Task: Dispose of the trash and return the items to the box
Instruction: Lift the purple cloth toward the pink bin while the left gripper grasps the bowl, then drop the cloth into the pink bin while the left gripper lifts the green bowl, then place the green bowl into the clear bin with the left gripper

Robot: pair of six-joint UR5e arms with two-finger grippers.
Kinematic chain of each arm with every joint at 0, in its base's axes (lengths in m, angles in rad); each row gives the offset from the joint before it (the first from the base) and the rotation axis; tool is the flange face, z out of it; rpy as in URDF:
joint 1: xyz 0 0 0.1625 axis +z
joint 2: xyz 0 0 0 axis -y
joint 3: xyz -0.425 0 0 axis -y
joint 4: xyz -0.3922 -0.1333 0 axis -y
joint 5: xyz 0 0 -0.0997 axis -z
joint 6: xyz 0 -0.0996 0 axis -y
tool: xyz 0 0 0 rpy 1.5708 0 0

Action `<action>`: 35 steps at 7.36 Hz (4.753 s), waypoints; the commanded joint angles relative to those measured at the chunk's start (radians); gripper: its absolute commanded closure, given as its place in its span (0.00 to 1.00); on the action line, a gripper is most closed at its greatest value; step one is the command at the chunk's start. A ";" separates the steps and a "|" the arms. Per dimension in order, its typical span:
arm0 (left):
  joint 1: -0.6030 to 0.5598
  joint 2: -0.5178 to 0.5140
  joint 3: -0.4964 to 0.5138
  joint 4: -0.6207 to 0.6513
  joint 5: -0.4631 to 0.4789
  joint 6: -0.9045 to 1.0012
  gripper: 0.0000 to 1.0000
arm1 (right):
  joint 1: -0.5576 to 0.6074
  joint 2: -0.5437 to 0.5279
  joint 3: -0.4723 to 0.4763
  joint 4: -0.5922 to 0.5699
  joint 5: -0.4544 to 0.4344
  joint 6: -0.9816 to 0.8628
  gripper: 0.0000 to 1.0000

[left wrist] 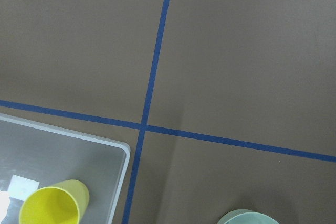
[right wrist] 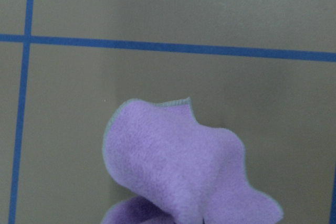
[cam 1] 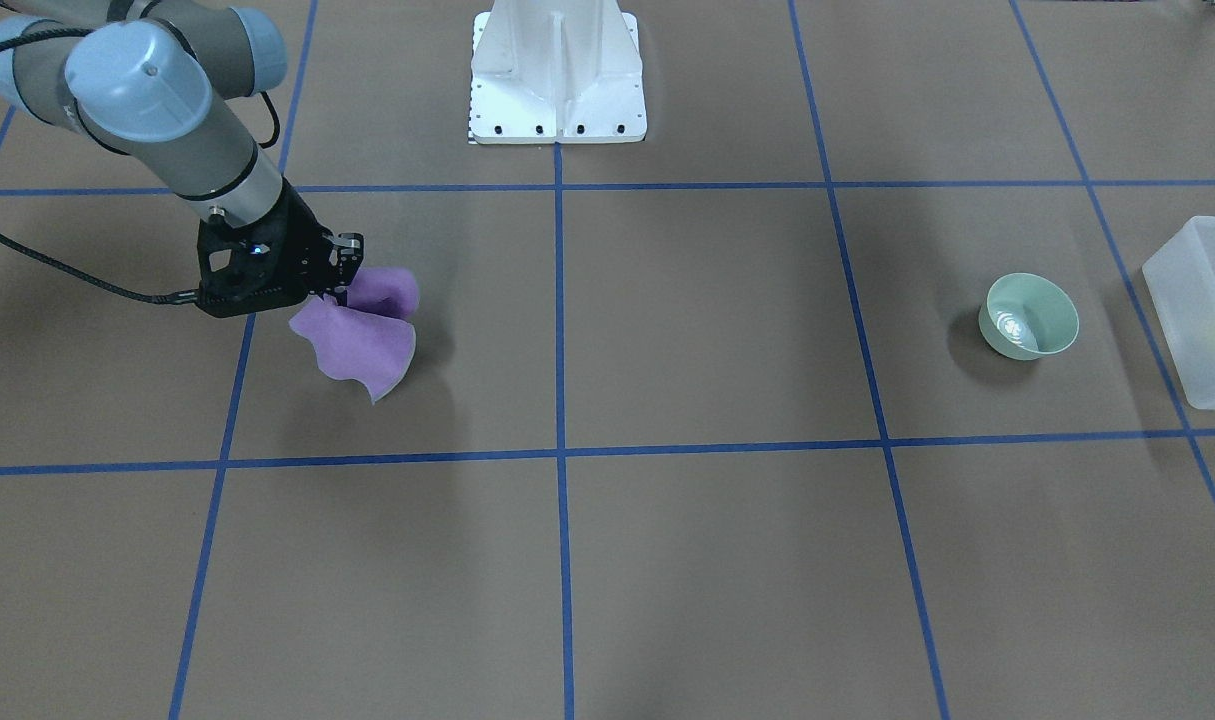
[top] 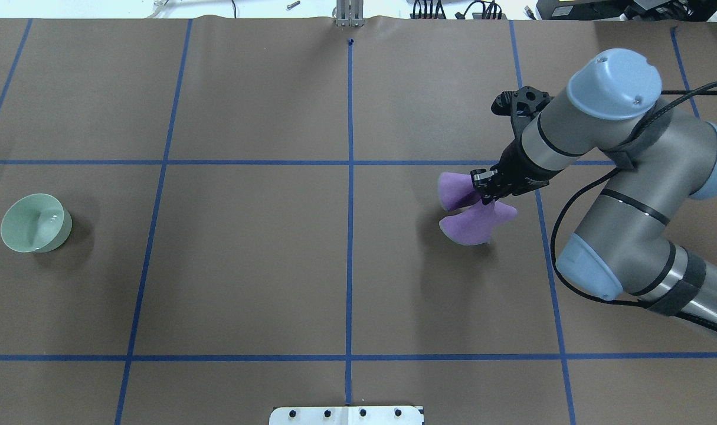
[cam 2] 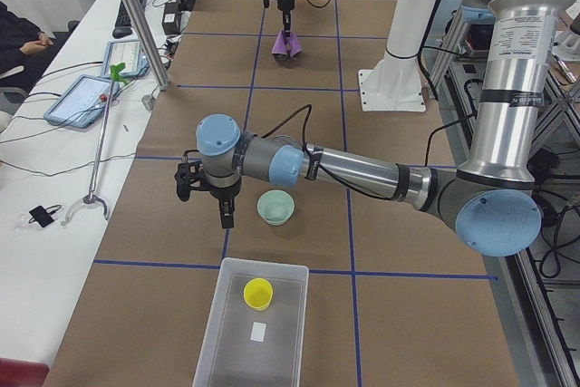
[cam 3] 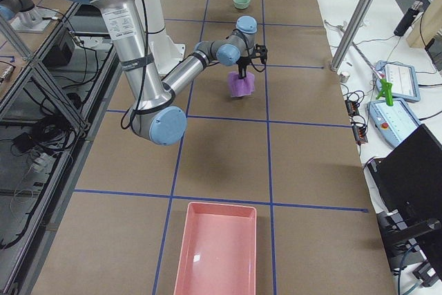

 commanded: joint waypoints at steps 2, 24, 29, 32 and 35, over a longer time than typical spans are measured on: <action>0.168 0.090 0.018 -0.176 0.012 -0.122 0.01 | 0.210 -0.003 0.146 -0.163 0.117 -0.002 1.00; 0.142 -0.114 -0.106 0.215 -0.106 -0.213 1.00 | 0.978 -0.417 -0.418 -0.031 -0.066 -1.304 0.01; -0.176 -0.114 0.061 0.354 -0.091 0.239 1.00 | 0.976 -0.444 -0.321 0.052 0.157 -1.290 0.00; -0.363 -0.099 0.315 0.332 -0.091 0.407 1.00 | 0.931 -0.442 -0.217 0.041 0.207 -1.154 0.00; -0.428 -0.050 0.475 0.233 -0.090 0.410 1.00 | 0.849 -0.444 -0.110 0.040 0.211 -1.011 0.00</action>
